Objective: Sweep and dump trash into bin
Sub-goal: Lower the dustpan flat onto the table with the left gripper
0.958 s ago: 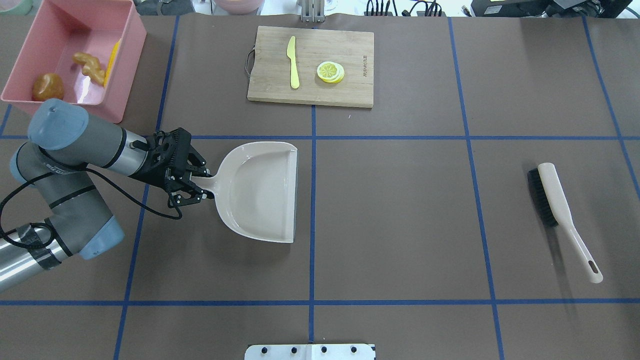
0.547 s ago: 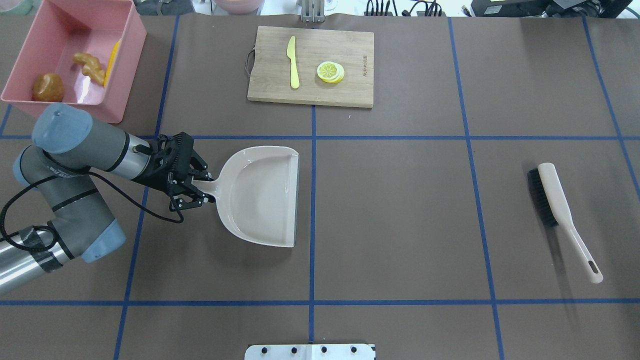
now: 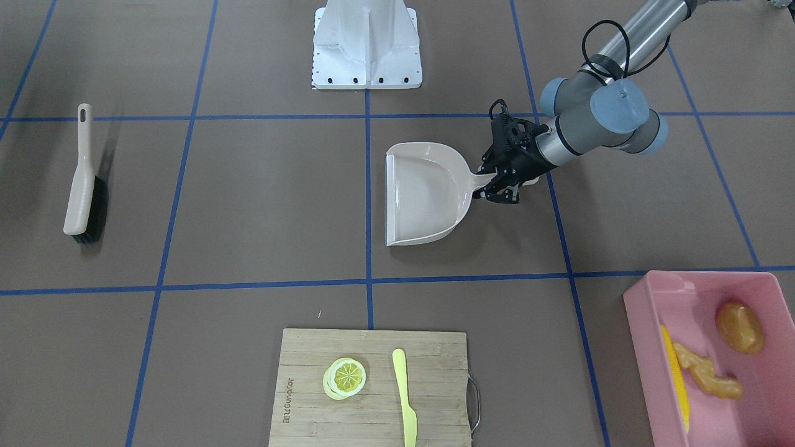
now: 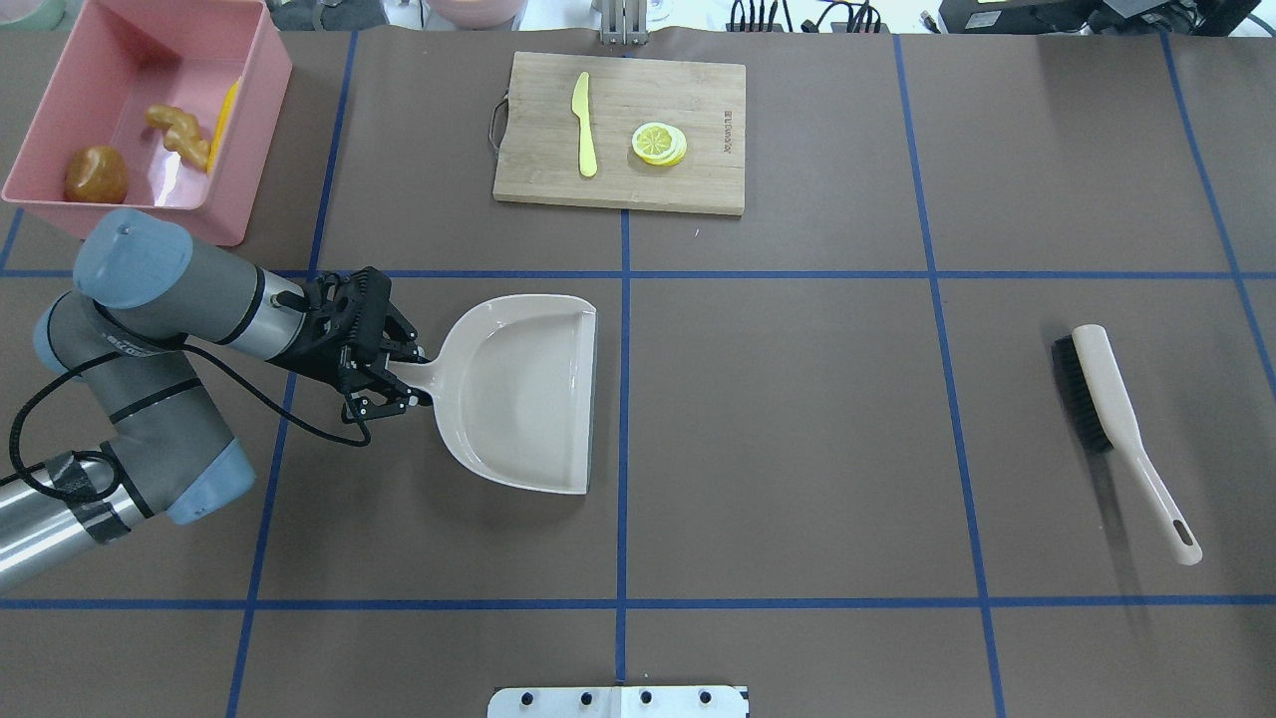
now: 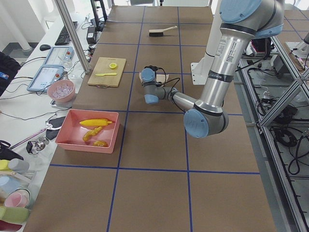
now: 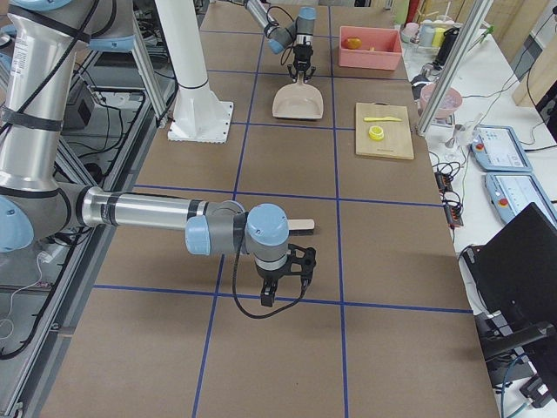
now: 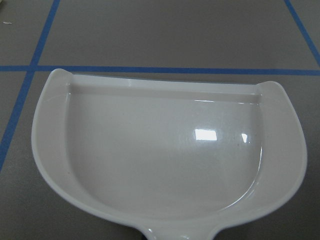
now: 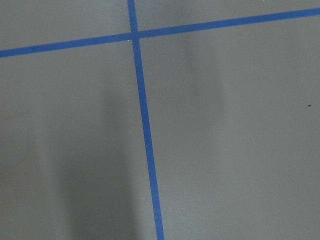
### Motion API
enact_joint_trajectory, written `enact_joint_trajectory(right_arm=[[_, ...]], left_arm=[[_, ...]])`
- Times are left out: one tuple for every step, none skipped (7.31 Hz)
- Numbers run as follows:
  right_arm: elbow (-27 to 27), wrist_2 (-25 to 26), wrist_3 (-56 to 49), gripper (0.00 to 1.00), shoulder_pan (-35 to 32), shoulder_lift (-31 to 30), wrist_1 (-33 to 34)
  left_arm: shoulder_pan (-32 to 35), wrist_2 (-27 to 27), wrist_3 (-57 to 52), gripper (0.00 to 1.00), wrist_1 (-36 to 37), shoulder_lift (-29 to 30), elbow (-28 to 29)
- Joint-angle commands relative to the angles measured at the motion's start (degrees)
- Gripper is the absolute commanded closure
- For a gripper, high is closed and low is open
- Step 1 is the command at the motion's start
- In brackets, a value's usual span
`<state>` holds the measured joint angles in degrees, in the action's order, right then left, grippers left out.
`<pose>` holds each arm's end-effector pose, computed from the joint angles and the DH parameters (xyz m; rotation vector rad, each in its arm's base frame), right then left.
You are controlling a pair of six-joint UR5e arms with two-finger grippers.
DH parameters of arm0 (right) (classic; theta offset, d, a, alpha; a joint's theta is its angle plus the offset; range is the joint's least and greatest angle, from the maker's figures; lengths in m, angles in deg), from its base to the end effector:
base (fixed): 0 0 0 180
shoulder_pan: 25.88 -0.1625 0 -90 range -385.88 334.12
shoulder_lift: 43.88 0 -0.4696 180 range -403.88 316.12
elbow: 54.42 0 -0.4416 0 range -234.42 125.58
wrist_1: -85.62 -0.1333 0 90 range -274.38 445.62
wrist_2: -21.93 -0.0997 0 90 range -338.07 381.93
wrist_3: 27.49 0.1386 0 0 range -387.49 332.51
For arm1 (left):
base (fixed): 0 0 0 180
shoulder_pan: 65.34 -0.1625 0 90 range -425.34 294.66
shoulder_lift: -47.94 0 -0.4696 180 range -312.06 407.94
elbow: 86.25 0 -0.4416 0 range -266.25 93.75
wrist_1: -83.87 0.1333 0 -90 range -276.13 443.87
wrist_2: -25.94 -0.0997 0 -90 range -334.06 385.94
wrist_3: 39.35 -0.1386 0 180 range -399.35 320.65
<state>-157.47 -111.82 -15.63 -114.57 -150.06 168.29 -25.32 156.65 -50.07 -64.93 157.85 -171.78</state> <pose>0.0279 -0.4176 0.7302 -0.0183 -0.7669 0.1470 0.5190 -0.4918 0.4190 1.0457 1.0732 1.3291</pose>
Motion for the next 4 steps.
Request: enact_joint_trajectory(right_arm=[[0.21, 0.06, 0.0, 0.0, 0.0, -0.08, 0.03], [0.04, 0.06, 0.0, 0.0, 0.0, 0.01, -0.14], [-0.14, 0.15, 0.0, 0.0, 0.0, 0.01, -0.14], [-0.14, 0.24, 0.0, 0.0, 0.0, 0.1, -0.23]], left_arm=[[-0.04, 0.07, -0.09, 0.94, 0.0, 0.22, 0.1], [-0.04, -0.02, -0.87, 0.76, 0.09, 0.31, 0.1], [-0.04, -0.19, -2.45, 0.64, 0.09, 0.31, 0.71], [-0.04, -0.19, -2.72, 0.53, 0.09, 0.4, 0.89]])
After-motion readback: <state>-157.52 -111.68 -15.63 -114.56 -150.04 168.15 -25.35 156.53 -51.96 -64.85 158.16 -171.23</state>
